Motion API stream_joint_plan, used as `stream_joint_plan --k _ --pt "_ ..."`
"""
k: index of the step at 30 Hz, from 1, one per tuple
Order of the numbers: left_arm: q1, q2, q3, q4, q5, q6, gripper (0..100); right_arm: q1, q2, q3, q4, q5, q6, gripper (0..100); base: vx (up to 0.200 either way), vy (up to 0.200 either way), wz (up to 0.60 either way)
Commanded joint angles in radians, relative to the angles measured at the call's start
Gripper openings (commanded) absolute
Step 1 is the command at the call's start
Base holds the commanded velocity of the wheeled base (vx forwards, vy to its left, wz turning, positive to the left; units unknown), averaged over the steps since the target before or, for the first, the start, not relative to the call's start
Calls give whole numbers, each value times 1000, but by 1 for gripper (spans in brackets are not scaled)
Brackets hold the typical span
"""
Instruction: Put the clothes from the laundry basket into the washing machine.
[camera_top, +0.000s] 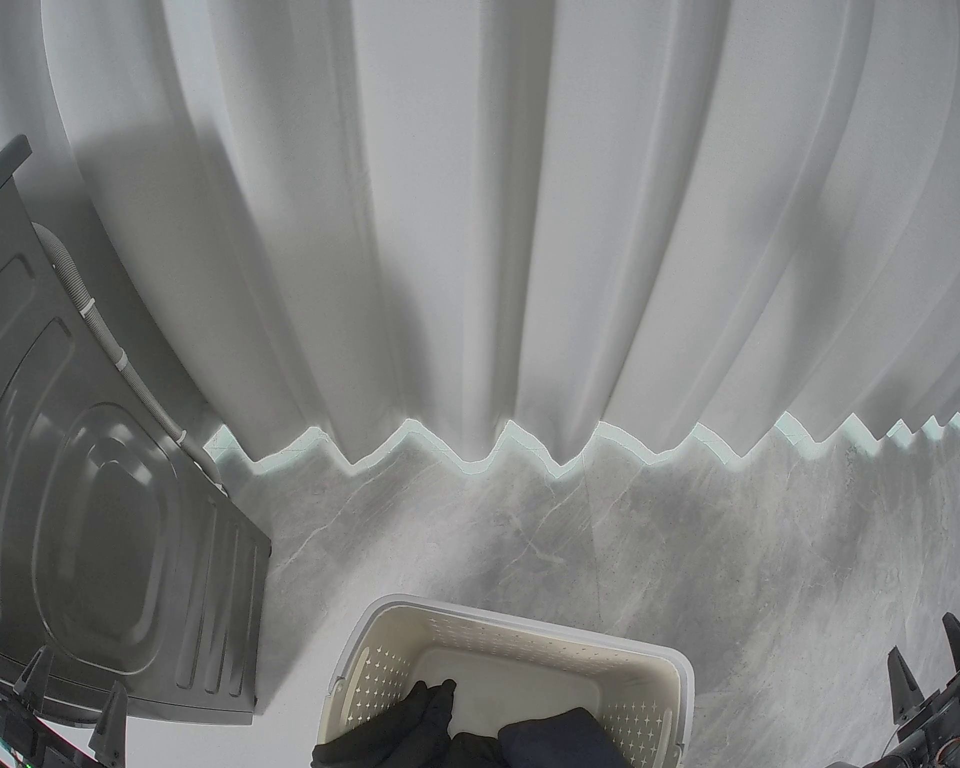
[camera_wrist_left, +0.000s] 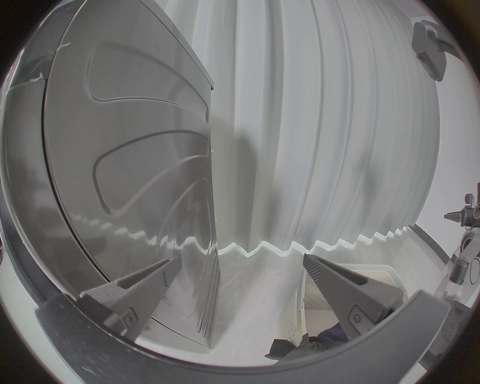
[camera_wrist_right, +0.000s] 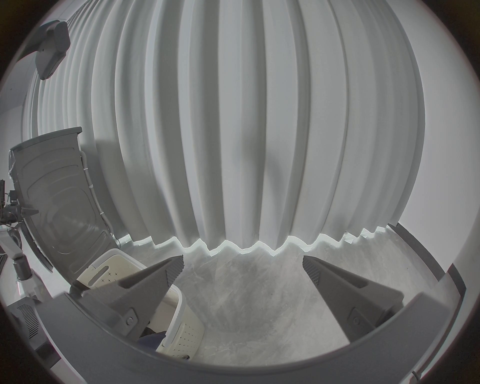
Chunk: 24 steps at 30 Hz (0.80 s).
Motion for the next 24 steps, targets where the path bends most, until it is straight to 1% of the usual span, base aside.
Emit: stream_joint_plan --k 1,12,24 --pt "0 -15 18 0 0 0 100 0 -17 18 0 0 0 100 0 0 0" --pt "0 -15 18 0 0 0 100 0 -17 18 0 0 0 100 0 0 0" --pt "0 -15 18 0 0 1 100 0 -17 18 0 0 0 100 -200 0 0"
